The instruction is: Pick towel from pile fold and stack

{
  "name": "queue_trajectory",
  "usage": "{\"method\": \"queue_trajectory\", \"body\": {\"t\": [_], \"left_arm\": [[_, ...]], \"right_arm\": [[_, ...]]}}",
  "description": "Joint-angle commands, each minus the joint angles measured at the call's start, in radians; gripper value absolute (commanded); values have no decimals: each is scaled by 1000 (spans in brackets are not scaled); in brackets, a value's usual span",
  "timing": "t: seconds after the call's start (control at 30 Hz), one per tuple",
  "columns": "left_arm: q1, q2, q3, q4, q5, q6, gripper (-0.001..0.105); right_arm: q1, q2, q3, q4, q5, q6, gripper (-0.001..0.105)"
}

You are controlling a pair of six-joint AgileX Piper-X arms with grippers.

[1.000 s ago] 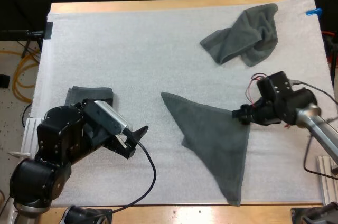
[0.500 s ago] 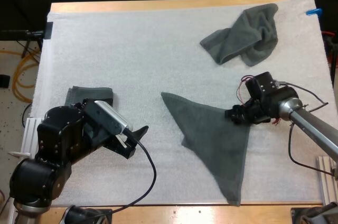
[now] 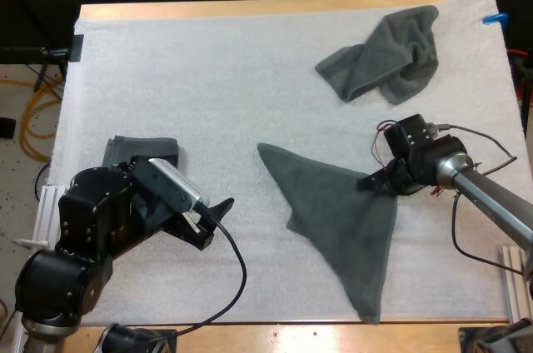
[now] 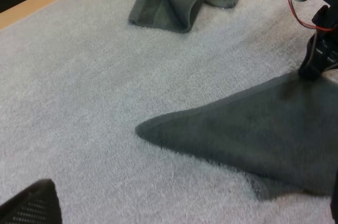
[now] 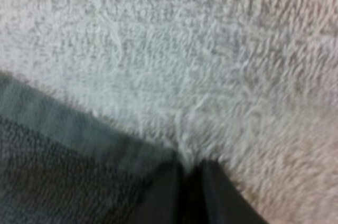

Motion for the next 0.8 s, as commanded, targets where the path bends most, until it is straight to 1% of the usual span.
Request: {"method": "queue_trajectory", "body": {"t": [0.0,0.07,0.1,0.13,0.17,0.2,0.23,0.27,0.4,0.47,0.5,0.6,0.7,0.77], "left_arm": [[-3,1,0,-16,8,-8,105],[-3,11,0,-23,8,-39,105],[-3,19,0,-28,8,-54,105],[-3,29,0,-33,8,-62,105],[-12,45,0,-43,8,-64,105],[-18,52,0,-48,8,-64,105],[-34,72,0,-63,8,-64,105],[-57,96,0,-84,8,-64,105],[-124,192,0,-186,8,-64,105],[-157,281,0,-261,4,-64,105],[-164,297,-1,-275,1,-64,105],[-177,424,-23,-365,-17,-64,105],[-177,549,-74,-428,-26,-64,105],[-177,649,-132,-444,-30,-64,105]], "right_arm": [[-6,0,3,52,84,-35,0],[-6,-35,3,92,155,-86,0],[-6,-45,3,102,174,-98,0],[-6,-68,3,115,250,-122,0],[-6,-86,3,122,340,-124,0],[-6,-94,3,123,396,-127,0],[-6,-113,3,125,474,-148,0],[-6,-131,3,121,494,-178,0],[-6,-165,3,112,480,-199,0],[-6,-171,3,116,479,-197,0],[-6,-171,3,115,479,-197,0],[-6,-171,3,115,479,-197,0],[-6,-171,3,120,479,-197,0],[-6,-171,3,128,479,-197,0]]}}
